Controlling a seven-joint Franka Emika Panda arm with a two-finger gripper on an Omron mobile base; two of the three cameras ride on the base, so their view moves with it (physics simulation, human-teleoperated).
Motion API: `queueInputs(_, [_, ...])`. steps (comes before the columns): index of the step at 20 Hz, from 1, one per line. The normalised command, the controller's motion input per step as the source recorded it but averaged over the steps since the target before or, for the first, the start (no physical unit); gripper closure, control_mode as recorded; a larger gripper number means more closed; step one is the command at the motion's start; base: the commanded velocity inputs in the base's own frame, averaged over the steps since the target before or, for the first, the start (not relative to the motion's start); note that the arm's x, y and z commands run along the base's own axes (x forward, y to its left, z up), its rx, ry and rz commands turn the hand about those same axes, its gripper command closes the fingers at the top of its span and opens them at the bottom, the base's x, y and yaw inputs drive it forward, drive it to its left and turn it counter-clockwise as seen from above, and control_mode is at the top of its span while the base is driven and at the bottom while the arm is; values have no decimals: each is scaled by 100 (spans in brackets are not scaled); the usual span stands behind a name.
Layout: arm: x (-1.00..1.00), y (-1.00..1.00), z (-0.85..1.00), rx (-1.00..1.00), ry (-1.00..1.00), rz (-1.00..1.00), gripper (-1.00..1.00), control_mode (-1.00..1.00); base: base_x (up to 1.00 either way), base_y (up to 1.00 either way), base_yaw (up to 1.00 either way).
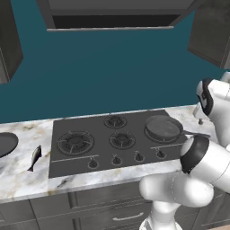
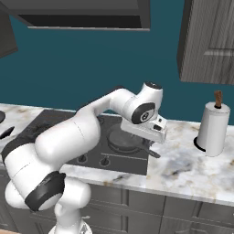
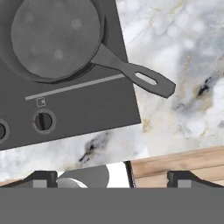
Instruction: Place both pans onto different burners. Then place the mushroom and the fish on different pans.
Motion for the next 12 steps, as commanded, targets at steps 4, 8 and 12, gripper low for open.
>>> queueInputs(4, [0, 71, 21, -2, 0, -11, -100, -100, 0, 0, 0])
queueInputs(8, [-4, 75, 33, -1, 0, -9, -100, -100, 0, 0, 0])
queueInputs(12, [-8, 54, 37, 0, 0, -6, -100, -100, 0, 0, 0])
